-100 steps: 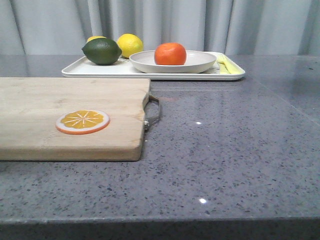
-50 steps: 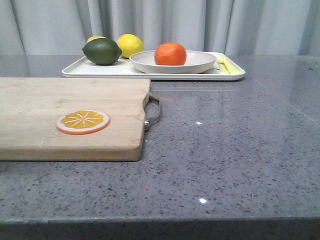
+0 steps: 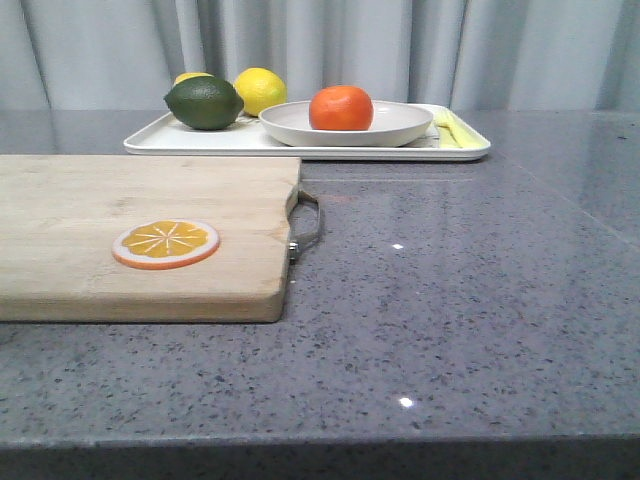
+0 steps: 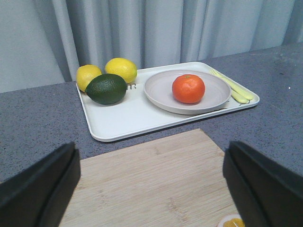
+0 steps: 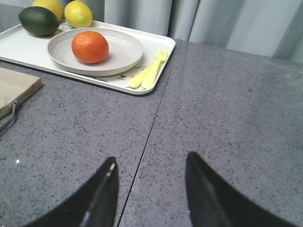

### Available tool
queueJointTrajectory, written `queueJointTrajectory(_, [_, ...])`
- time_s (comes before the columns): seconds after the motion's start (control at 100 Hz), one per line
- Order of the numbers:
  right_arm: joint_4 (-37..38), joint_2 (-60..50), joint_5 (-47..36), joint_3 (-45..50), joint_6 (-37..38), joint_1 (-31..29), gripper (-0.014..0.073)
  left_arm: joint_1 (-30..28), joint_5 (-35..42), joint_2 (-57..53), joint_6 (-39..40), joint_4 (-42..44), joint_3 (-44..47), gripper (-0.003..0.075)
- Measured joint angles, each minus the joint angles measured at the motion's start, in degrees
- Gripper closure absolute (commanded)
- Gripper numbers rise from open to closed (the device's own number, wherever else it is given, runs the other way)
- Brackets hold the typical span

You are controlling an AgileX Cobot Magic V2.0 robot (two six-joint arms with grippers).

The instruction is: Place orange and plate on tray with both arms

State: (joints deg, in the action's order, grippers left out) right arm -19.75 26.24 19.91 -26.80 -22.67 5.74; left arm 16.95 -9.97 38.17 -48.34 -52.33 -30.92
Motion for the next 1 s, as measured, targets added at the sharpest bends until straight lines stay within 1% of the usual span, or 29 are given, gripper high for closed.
queueJointTrajectory(0.02, [0.00, 0.00, -0.15, 0.00, 0.00, 0.00, 0.0410, 0.00, 0.00, 0.00, 0.00, 0.00, 0.00, 0.0306])
queueJointTrajectory(0.05, [0.00, 0.00, -0.40, 0.00, 0.00, 0.00, 0.0482, 0.00, 0.00, 0.00, 0.00, -0.08, 0.00, 0.0395])
queueJointTrajectory(0.07, [0.00, 0.00, -0.41, 0.00, 0.00, 0.00, 0.0526, 0.00, 0.00, 0.00, 0.00, -0.08, 0.00, 0.0433])
queueJointTrajectory(0.08, [0.00, 0.00, -0.50, 0.00, 0.00, 0.00, 0.0541, 0.00, 0.00, 0.00, 0.00, -0.08, 0.00, 0.0473])
queueJointTrajectory(0.09, [0.00, 0.00, -0.50, 0.00, 0.00, 0.00, 0.0556, 0.00, 0.00, 0.00, 0.00, -0.08, 0.00, 0.0493])
queueJointTrajectory(0.12, [0.00, 0.00, -0.62, 0.00, 0.00, 0.00, 0.0629, 0.00, 0.00, 0.00, 0.00, -0.08, 0.00, 0.0596])
queueJointTrajectory(0.14, [0.00, 0.00, -0.62, 0.00, 0.00, 0.00, 0.0670, 0.00, 0.00, 0.00, 0.00, -0.08, 0.00, 0.0638])
queueJointTrajectory(0.17, [0.00, 0.00, -0.76, 0.00, 0.00, 0.00, 0.0659, 0.00, 0.00, 0.00, 0.00, -0.08, 0.00, 0.0738])
queueJointTrajectory(0.33, [-1.40, 0.00, -0.80, 0.00, 0.00, 0.00, 0.0662, 0.00, 0.00, 0.00, 0.00, 0.02, 0.00, 0.0741])
queueJointTrajectory(0.46, [-2.00, -0.28, -1.59, 0.53, -0.17, 0.00, 0.0662, 0.00, -1.93, -0.19, 0.00, 0.02, 0.25, 0.0741])
queueJointTrajectory(0.57, [-1.60, -1.88, -3.26, 2.14, -0.71, 0.00, 0.0662, 0.00, -1.70, -2.06, 0.00, 0.22, 2.56, 0.0741])
queueJointTrajectory(0.71, [-1.38, -6.67, -3.85, 5.14, -2.34, 0.00, 0.0662, 0.00, 0.50, -8.26, 0.00, 0.22, 7.45, 0.0741])
queueJointTrajectory(1.0, [-1.38, -17.30, -3.85, 11.19, -2.82, 0.00, 0.0662, 0.00, 0.74, -24.10, 0.00, -0.77, 15.75, 0.0741])
